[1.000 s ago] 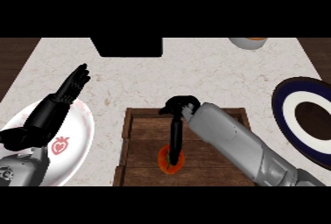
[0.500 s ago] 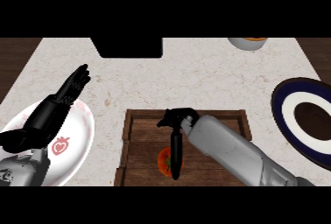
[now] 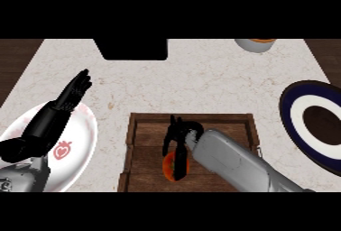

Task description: Pick the tomato from the tray and place it in the plate

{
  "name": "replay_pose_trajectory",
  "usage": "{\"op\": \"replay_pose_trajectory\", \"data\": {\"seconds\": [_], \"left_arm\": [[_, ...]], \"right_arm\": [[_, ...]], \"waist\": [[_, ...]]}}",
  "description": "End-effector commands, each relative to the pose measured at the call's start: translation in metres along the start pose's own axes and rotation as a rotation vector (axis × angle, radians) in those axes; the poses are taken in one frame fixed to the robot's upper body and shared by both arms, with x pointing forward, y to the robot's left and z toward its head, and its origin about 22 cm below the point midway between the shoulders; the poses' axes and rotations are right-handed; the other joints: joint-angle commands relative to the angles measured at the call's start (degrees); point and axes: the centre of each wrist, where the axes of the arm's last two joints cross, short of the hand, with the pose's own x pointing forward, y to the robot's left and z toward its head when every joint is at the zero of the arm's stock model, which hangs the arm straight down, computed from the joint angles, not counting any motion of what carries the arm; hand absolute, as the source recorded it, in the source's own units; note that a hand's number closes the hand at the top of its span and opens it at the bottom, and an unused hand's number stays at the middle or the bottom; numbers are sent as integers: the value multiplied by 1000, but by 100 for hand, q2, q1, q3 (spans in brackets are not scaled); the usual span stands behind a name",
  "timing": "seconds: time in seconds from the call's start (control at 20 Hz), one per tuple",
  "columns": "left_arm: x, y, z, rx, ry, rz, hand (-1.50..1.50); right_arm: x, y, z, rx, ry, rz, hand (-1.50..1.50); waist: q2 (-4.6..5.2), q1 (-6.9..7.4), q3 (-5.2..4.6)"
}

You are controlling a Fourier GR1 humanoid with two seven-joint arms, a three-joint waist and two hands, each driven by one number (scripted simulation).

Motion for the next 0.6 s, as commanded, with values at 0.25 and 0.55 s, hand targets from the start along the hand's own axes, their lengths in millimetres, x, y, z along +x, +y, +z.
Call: {"op": "replay_pose_trajectory", "data": {"seconds": [0.25, 0.55], "left_arm": [[-3, 12, 0, 1, 0, 11, 0], [-18, 15, 17, 91, 101, 2, 0]], "right_arm": [[1, 31, -14, -7, 33, 25, 150], [-28, 63, 55, -580, -155, 276, 150]], "waist": [[162, -2, 24], [-215, -697, 61]]}}
